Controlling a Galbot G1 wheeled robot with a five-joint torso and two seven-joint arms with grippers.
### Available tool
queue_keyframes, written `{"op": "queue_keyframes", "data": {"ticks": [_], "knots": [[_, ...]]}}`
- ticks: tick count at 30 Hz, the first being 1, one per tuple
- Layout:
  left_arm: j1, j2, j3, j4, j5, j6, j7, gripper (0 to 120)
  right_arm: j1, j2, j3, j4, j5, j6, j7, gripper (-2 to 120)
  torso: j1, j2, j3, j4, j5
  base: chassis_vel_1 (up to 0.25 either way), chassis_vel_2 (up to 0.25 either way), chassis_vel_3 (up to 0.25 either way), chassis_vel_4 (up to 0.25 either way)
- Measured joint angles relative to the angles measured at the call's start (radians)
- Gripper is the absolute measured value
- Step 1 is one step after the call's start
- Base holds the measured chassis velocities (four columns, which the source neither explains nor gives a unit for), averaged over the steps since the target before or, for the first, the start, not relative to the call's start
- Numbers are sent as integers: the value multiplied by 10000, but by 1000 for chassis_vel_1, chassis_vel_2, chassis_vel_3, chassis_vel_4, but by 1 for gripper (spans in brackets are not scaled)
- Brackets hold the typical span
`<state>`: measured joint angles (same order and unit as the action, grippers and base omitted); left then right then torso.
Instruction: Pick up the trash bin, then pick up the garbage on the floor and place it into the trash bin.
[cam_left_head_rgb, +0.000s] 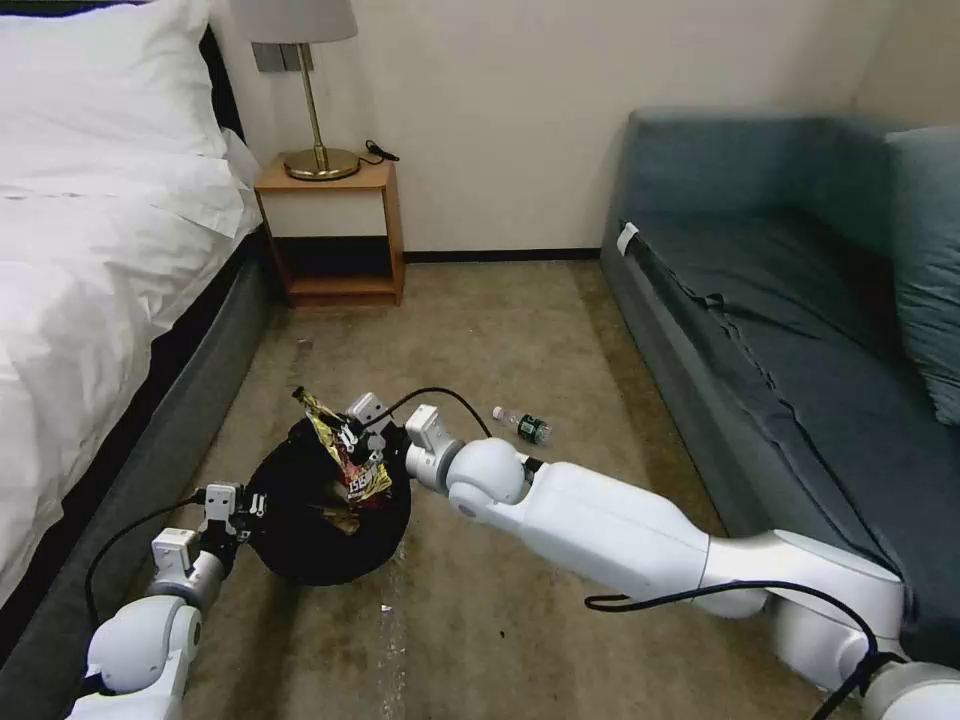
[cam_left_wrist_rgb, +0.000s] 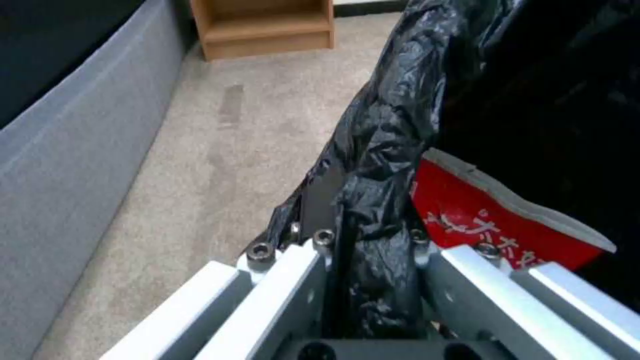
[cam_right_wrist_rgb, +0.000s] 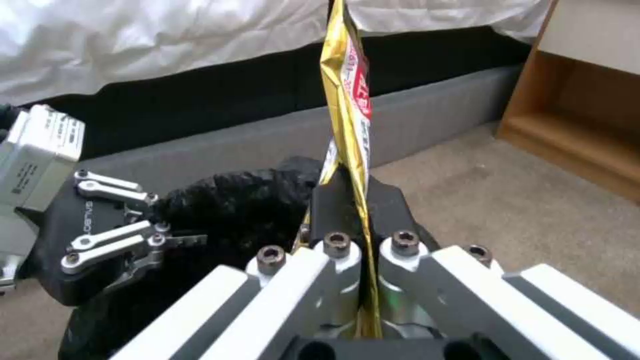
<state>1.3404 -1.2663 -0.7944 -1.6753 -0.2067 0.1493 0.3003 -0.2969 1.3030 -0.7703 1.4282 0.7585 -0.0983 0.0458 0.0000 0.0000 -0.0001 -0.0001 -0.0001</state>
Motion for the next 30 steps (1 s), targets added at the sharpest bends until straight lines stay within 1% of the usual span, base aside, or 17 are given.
{"op": "queue_keyframes", "data": {"ticks": [4, 8, 10, 11, 12, 13, 14, 16, 17, 19, 20, 22, 23, 26, 27, 29, 30], "knots": [[15, -10, 22, 1, -6, -5, -9, 1, -87, 132, -180, -186, -212, 391, 240, 0, 0, 0, 1, 0, 1, 0, 0, 0, 0], [35, -4, 7, -5, -40, -12, -8, 1, -101, 146, -309, -140, -180, 426, 490, 0, 0, 0, 0, 0, 0, 0, 0, 0, 0], [56, 15, -12, -8, -51, -23, -9, 1, -116, 173, -340, -139, -184, 427, 558, 7, 0, 0, 1, 0, 1, 0, 0, 0, 0], [56, 15, -12, -8, -51, -23, -9, 1, -116, 173, -340, -139, -184, 427, 558, 7, 0, 0, 1, 0, 1, 0, 0, 0, 0], [83, 39, -12, -17, -58, -38, -20, 1, -139, 184, -346, -139, -183, 434, 566, 13, 0, 0, 0, 1, 1, 0, 0, 0, 0], [99, 60, -13, -24, -77, -41, -37, 1, -155, 189, -347, -139, -177, 441, 570, 17, 0, 0, 1, 2, 0, 0, 0, 0, 0], [99, 60, -13, -24, -77, -41, -37, 1, -155, 189, -347, -139, -177, 441, 570, 17, 0, 0, 1, 2, 0, 0, 0, 0, 0], [109, 113, -27, -33, -129, -52, -60, 1, -185, 204, -354, -139, -159, 469, 571, 27, 0, 0, 1, 0, 0, 0, 0, 0, 0], [109, 113, -27, -33, -129, -52, -60, 1, -185, 204, -354, -139, -159, 469, 571, 27, 0, 0, 1, 0, 0, 0, 0, 0, 0], [127, 159, -51, -36, -169, -60, -67, 1, -201, 219, -371, -139, -150, 474, 571, 39, 0, -1, 0, 1, 1, 0, 0, 0, 0], [127, 159, -51, -36, -169, -60, -67, 1, -201, 219, -371, -139, -150, 474, 571, 39, 0, -1, 0, 1, 1, 0, 0, 0, 0], [123, 200, -65, -36, -204, -64, -67, 1, -198, 243, -392, -123, -120, 481, 589, 48, 0, 0, 1, 1, 1, 0, 0, 0, 0], [123, 200, -65, -36, -204, -64, -67, 1, -198, 243, -392, -123, -120, 481, 589, 48, 0, 0, 1, 1, 1, 0, 0, 0, 0], [86, 251, -82, -36, -251, -64, -67, 1, -100, 313, -310, -42, 226, 436, 685, 65, 0, 0, 0, 1, 1, 0, 0, 0, 0], [86, 251, -82, -36, -251, -64, -67, 1, -100, 313, -310, -42, 226, 436, 685, 65, 0, 0, 0, 1, 1, 0, 0, 0, 0], [64, 287, -95, -35, -285, -64, -72, 1, -50, 341, -209, 39, 540, 305, 898, 70, 0, 0, 1, 1, 0, 0, 0, 0, 0], [47, 321, -97, -36, -306, -64, -95, 1, -13, 349, -143, 117, 750, 162, 1092, 76, 0, 0, 1, 2, 0, 0, 0, 0, 0]]}}
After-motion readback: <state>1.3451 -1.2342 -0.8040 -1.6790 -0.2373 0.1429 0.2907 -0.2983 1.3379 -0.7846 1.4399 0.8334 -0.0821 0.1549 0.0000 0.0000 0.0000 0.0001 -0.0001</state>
